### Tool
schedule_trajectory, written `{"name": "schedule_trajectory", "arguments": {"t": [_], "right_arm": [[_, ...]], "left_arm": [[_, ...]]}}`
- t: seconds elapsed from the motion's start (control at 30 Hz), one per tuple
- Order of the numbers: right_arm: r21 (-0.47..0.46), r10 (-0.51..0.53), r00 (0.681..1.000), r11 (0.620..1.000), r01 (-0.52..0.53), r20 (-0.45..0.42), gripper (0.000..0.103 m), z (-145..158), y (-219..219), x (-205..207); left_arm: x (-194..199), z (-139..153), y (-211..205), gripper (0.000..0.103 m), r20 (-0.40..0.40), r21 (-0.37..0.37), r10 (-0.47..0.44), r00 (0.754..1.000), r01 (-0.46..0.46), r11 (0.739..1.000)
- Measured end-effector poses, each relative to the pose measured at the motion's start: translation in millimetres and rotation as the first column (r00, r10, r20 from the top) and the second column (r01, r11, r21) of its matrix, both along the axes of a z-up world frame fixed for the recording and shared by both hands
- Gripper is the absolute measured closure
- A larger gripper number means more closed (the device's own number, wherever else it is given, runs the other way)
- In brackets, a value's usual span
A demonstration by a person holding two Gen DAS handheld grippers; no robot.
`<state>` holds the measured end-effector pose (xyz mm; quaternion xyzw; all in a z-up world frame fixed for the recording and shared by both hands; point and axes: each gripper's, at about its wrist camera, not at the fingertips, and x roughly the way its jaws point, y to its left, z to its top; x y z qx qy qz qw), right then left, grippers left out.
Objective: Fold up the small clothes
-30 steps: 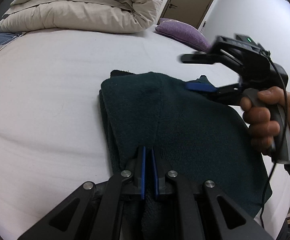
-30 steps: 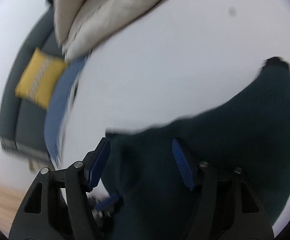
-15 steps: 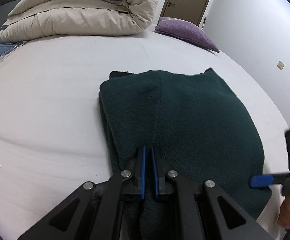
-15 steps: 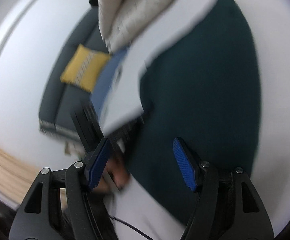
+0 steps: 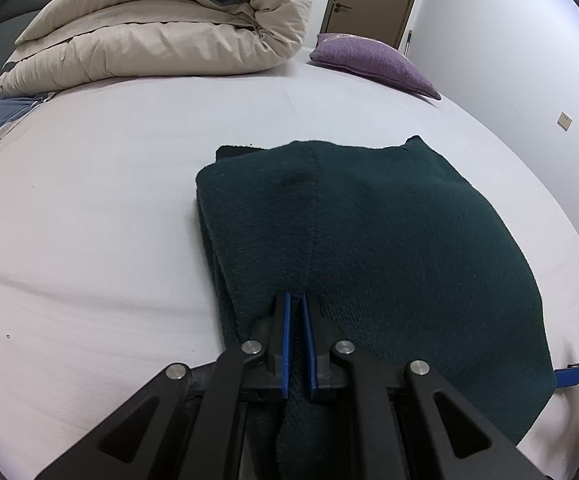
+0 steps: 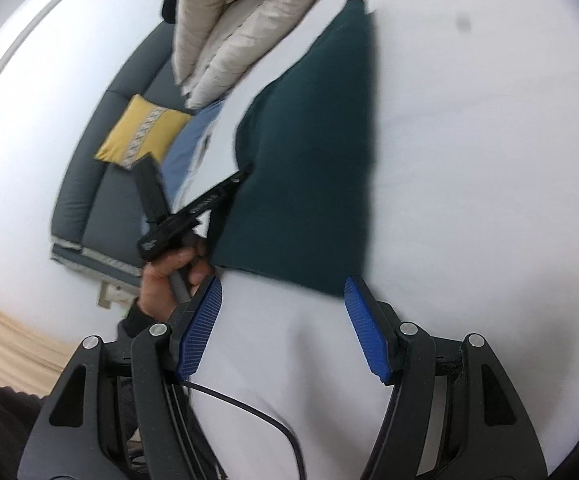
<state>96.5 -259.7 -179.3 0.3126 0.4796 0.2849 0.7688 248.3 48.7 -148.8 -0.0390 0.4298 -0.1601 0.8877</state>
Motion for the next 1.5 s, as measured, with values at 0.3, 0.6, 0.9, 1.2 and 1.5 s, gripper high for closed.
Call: {"name": "schedule_trajectory", "arguments": {"t": [0.3,0.6,0.9,1.2,1.5], "right_arm": [[0.018,-0.126,0.991,0.992,0.126,0.038,0.036,14,-43,-10],[-0.020,-0.147,0.985,0.989,0.149,0.086,0.025,31,-36,32],[0.007,-0.192,0.981,0.981,0.193,-0.033,0.024,3,-33,92],[-0.038,-0.080,0.994,0.996,0.077,-0.080,0.024,-7,14,134],[-0.148,-0.079,0.994,0.987,0.068,-0.070,0.058,-4,40,153]], "left_arm": [[-1,4,0,0.091,-0.002,0.010,-0.001,1.000,0.001,1.000],[-22,46,76,0.036,-0.055,-0.249,0.167,0.984,-0.175,0.953],[5,-10,78,0.037,-0.318,-0.381,0.084,0.945,-0.208,0.901],[31,-20,57,0.051,-0.368,-0.355,0.041,0.929,-0.181,0.917],[28,-14,54,0.078,-0.388,-0.399,0.018,0.922,-0.186,0.898]]}}
